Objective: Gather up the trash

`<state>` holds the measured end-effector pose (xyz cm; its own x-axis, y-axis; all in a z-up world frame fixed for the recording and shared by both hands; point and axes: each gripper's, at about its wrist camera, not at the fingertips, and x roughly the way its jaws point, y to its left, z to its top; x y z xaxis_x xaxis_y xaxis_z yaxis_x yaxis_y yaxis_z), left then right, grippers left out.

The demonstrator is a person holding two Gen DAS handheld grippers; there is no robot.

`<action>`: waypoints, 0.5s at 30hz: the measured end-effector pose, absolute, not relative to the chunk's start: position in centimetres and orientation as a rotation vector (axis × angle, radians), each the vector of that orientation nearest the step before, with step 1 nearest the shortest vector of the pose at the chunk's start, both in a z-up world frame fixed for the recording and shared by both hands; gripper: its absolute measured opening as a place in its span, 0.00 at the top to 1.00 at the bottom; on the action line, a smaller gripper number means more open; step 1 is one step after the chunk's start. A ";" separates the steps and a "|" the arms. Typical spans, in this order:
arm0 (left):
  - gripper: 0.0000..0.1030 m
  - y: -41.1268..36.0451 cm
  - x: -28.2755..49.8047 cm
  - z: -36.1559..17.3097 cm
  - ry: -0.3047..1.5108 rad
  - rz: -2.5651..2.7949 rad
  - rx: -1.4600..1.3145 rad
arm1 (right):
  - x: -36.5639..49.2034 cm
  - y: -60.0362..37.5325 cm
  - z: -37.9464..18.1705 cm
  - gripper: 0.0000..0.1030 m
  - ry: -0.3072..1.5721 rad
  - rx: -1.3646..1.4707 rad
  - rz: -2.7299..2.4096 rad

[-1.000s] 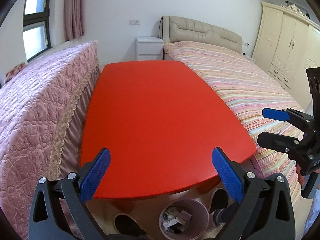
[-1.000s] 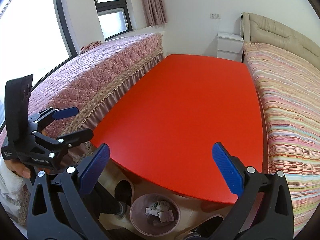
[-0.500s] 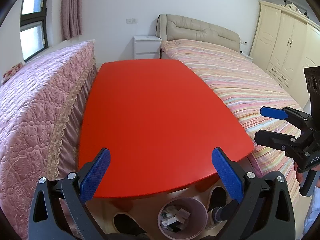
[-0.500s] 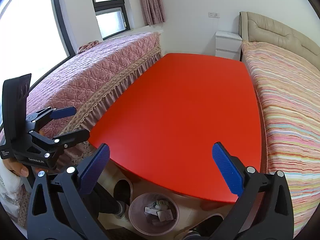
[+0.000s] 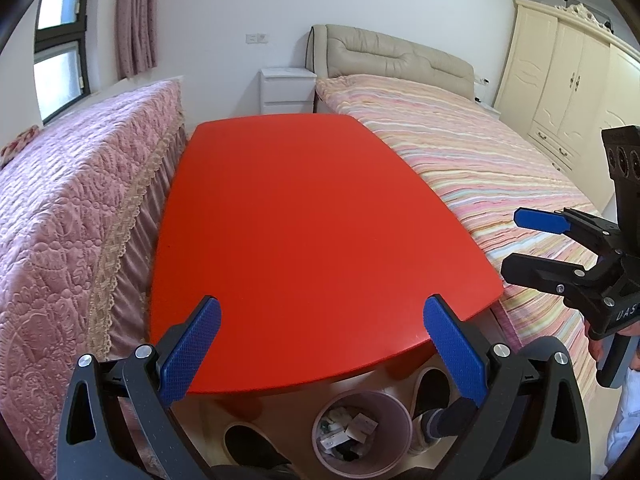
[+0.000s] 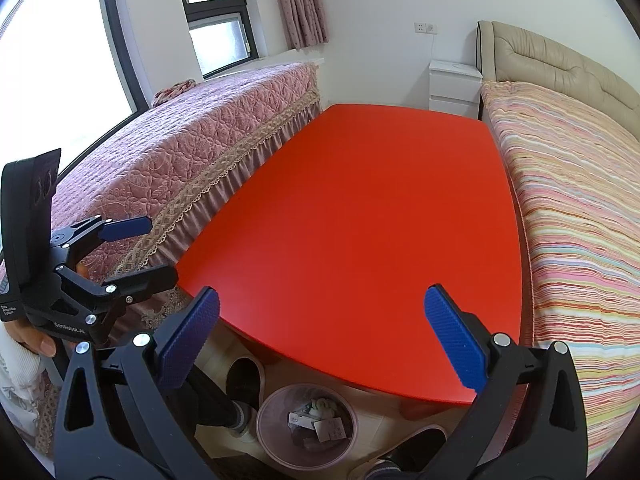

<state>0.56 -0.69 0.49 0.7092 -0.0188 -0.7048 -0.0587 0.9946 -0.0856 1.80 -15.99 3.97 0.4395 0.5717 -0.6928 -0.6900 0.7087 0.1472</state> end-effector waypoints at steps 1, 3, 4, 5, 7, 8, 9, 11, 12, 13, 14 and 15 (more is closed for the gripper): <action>0.06 -0.7 0.6 0.5 0.783 0.021 -0.103 | 1.8 -16.0 4.0 0.03 0.793 -0.166 0.787; 0.06 -0.7 0.5 0.5 0.783 0.020 -0.104 | 1.9 -16.0 3.9 0.03 0.793 -0.166 0.786; 0.06 -0.7 0.5 0.5 0.783 0.019 -0.104 | 1.8 -15.9 3.9 0.03 0.793 -0.167 0.786; 0.06 -0.7 0.5 0.5 0.783 0.020 -0.104 | 1.8 -15.9 3.9 0.03 0.793 -0.167 0.786; 0.06 -0.7 0.6 0.4 0.784 0.019 -0.104 | 1.9 -15.9 3.9 0.03 0.793 -0.167 0.786; 0.06 -0.7 0.6 0.4 0.784 0.019 -0.104 | 1.9 -16.0 3.9 0.03 0.793 -0.167 0.786; 0.06 -0.7 0.6 0.4 0.784 0.018 -0.103 | 1.9 -15.9 3.9 0.03 0.793 -0.167 0.786; 0.06 -0.7 0.6 0.4 0.784 0.018 -0.103 | 1.9 -16.0 3.9 0.03 0.793 -0.165 0.785; 0.06 -0.7 0.6 0.4 0.783 0.019 -0.103 | 1.9 -16.0 3.9 0.03 0.793 -0.164 0.785; 0.06 -0.7 0.6 0.4 0.783 0.018 -0.104 | 1.9 -16.0 3.9 0.03 0.794 -0.164 0.784; 0.06 -0.7 0.6 0.4 0.783 0.018 -0.104 | 1.9 -16.0 3.9 0.03 0.794 -0.165 0.785; 0.06 -0.7 0.6 0.4 0.784 0.018 -0.104 | 1.9 -16.0 3.8 0.03 0.794 -0.165 0.784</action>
<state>0.55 -0.71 0.41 0.7086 -0.0220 -0.7053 -0.0551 0.9947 -0.0864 1.88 -16.02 3.85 0.4408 0.5695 -0.6938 -0.6871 0.7114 0.1474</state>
